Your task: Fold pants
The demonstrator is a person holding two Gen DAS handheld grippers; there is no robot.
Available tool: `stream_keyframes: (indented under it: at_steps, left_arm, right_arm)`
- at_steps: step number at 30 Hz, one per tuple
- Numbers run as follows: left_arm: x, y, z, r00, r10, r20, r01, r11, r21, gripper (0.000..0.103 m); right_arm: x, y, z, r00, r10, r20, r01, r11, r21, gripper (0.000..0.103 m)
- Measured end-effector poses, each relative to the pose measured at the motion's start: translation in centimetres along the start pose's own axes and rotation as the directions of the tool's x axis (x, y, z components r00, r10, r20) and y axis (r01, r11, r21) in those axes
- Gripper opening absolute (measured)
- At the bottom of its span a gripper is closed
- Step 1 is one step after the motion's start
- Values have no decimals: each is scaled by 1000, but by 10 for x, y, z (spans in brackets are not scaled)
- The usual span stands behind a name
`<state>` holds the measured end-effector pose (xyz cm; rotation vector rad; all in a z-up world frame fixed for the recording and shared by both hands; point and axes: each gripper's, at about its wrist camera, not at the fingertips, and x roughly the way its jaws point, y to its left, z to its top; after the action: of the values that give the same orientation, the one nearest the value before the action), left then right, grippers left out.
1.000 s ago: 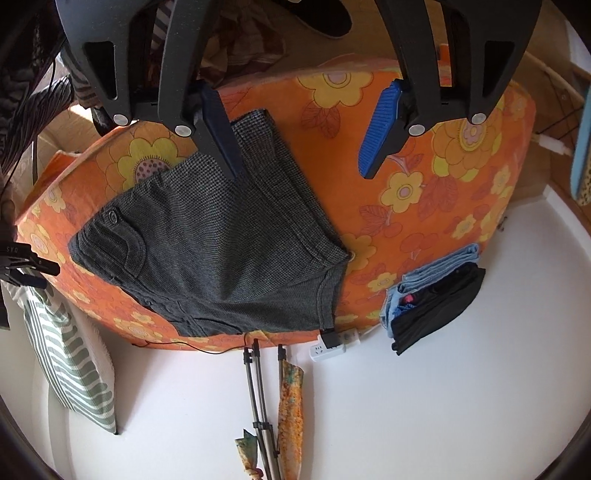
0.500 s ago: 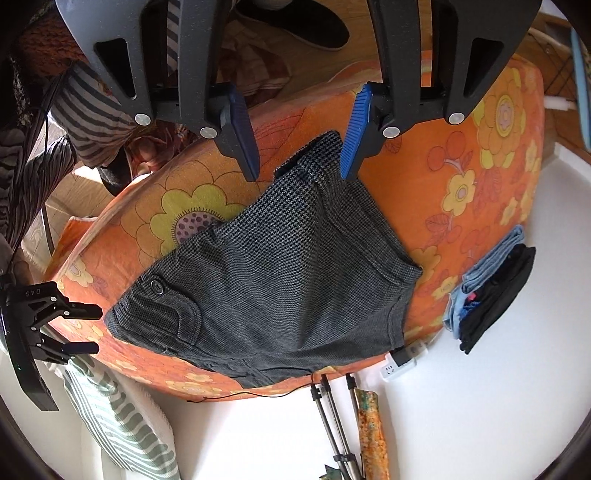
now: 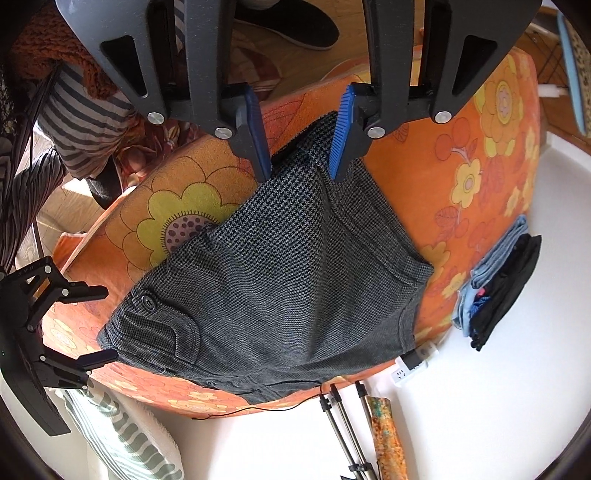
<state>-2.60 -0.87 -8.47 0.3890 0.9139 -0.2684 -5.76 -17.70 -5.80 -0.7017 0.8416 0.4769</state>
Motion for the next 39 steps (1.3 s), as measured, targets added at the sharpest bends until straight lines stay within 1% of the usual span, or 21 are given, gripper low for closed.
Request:
stream_keyframes:
  at_steps: [1, 2, 6, 9, 12, 14, 16, 18, 20, 21, 23, 27, 29, 31, 33, 34, 35, 36, 37, 38, 39]
  left_arm:
    - [2, 1, 1, 1000, -2, -3, 2, 1000, -4, 18]
    - [3, 2, 1, 1000, -7, -6, 7, 1000, -9, 13]
    - [3, 10, 4, 1000, -13, 10, 14, 998, -56, 9]
    - [-4, 15, 11, 999, 3, 45, 0, 997, -72, 7]
    - [-8, 19, 16, 998, 12, 64, -7, 997, -73, 6]
    - [-10, 20, 18, 997, 15, 72, -10, 997, -72, 6]
    - [-12, 22, 20, 996, 22, 83, -16, 997, -75, 6]
    - [-13, 25, 22, 995, 24, 94, -16, 996, -89, 6]
    - [-15, 26, 23, 994, 29, 103, -19, 995, -94, 6]
    - [-16, 26, 23, 994, 33, 109, -23, 995, -93, 5]
    - [-22, 28, 25, 991, 45, 128, -33, 995, -97, 3]
    - [-40, 32, 29, 982, 58, 181, -40, 994, -101, 3]
    - [-42, 33, 28, 983, 50, 179, -33, 995, -94, 3]
    - [-42, 31, 25, 986, 18, 163, -4, 996, -84, 3]
    - [-41, 25, 19, 989, -11, 149, 21, 997, -67, 4]
    - [-40, 21, 17, 990, -28, 135, 36, 998, -58, 8]
    - [-39, 17, 14, 991, -35, 128, 42, 998, -53, 18]
    - [-39, 13, 12, 992, -42, 123, 48, 998, -46, 24]
    - [-38, 9, 10, 991, -53, 119, 57, 998, -36, 32]
    - [-38, 6, 8, 992, -60, 114, 63, 998, -24, 37]
    - [-36, 3, 7, 992, -61, 108, 63, 998, -13, 38]
  right_arm:
    - [2, -1, 0, 1000, 0, -7, 0, 1000, 3, 82]
    - [3, -2, 0, 1000, -4, -11, 4, 1000, 6, 82]
    - [8, -4, 1, 1000, 14, -17, -13, 999, 29, 82]
    - [12, -4, 1, 1000, -4, -28, 4, 1000, 12, 82]
    - [17, -4, 2, 999, -13, -43, 13, 1000, 14, 81]
    - [20, -6, 4, 999, -19, -51, 20, 1000, 20, 75]
    - [22, -8, 5, 998, -17, -54, 18, 1000, 23, 74]
    - [22, -6, 6, 998, -16, -54, 17, 1000, 14, 70]
    - [22, -2, 7, 998, -10, -54, 10, 1000, 3, 54]
    - [21, -1, 8, 999, -19, -49, 19, 1000, 1, 50]
    - [17, -1, 10, 997, -65, -34, 65, 998, 11, 28]
    - [0, -12, 18, 997, -67, 28, 65, 995, 77, 23]
    - [-3, -15, 19, 997, -73, 34, 70, 994, 82, 22]
    - [-2, -17, 20, 997, -69, 28, 66, 994, 87, 21]
    - [0, -16, 20, 997, -70, 22, 68, 994, 85, 20]
    - [0, -15, 20, 997, -74, 21, 72, 994, 80, 20]
    - [0, -15, 21, 997, -79, 22, 77, 994, 75, 20]
    - [0, -15, 22, 996, -82, 23, 80, 994, 77, 19]
    - [-1, -16, 23, 996, -82, 25, 80, 993, 82, 19]
    - [-2, -17, 23, 996, -84, 29, 81, 993, 90, 19]
    - [-3, -20, 25, 996, -85, 34, 81, 992, 101, 18]
